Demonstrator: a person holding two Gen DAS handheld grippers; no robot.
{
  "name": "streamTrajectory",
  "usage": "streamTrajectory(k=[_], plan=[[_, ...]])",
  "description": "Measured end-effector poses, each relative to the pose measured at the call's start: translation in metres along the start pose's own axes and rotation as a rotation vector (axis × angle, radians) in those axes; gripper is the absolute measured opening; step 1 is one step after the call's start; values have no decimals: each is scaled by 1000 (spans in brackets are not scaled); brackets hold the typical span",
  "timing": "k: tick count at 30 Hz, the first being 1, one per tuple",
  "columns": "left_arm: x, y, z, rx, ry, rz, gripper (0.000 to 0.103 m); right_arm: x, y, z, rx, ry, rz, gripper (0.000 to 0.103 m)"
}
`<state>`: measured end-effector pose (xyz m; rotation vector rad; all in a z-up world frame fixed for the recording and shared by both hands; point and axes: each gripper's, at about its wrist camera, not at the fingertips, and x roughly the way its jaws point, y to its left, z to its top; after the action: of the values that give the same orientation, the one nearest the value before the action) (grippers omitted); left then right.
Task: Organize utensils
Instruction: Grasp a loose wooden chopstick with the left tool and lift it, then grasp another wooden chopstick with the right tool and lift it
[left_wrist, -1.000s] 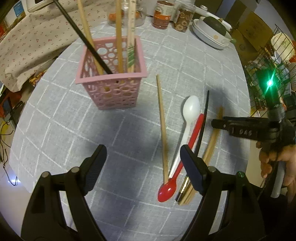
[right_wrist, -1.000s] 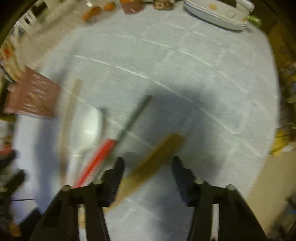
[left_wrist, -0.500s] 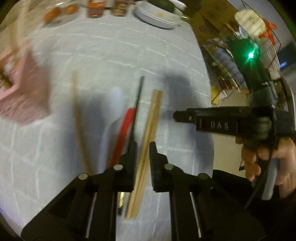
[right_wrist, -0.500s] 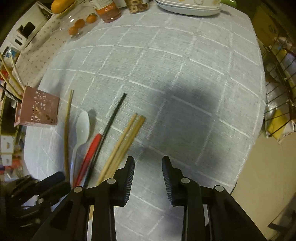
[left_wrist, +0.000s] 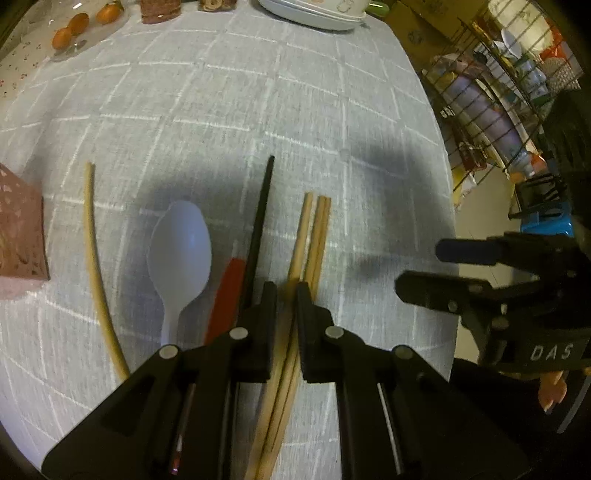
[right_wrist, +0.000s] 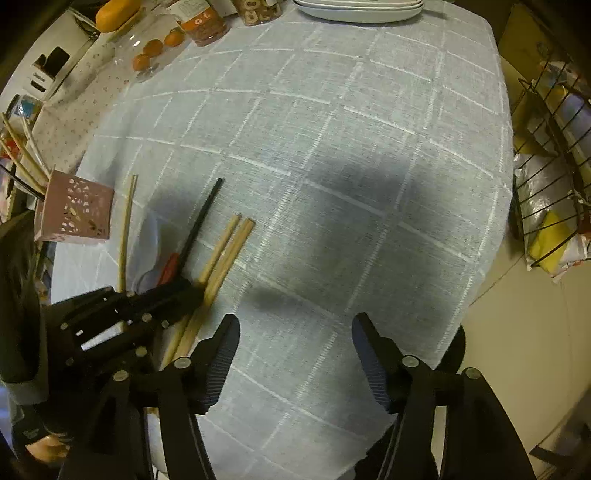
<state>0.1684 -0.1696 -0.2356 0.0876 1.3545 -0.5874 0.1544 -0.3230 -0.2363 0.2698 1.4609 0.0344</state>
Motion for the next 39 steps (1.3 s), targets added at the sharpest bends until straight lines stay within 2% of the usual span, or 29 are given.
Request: streamTrajectory(k=[8,12,22,27,33,39], plan=[[1,-1,3,17,-43,31,8,2,-3,-1,18,3,-13,70],[-11,-4,-2,38,-63,65,7,2,-2,-2,27,-1,-24,70],[-102,19,-32,16,-227,93,7,9,26,1,-3,-23,-43,70],[-132,30,-49,-2,-296,93,7,24,58,6,-34,-34,-50,70],[-148,39,-62,-1,-330,101,7,37,91,7,-92,-56,-149,58],[-159,48,-70,-14,-343,113,7,39,106,10,-93,-98,-220,33]])
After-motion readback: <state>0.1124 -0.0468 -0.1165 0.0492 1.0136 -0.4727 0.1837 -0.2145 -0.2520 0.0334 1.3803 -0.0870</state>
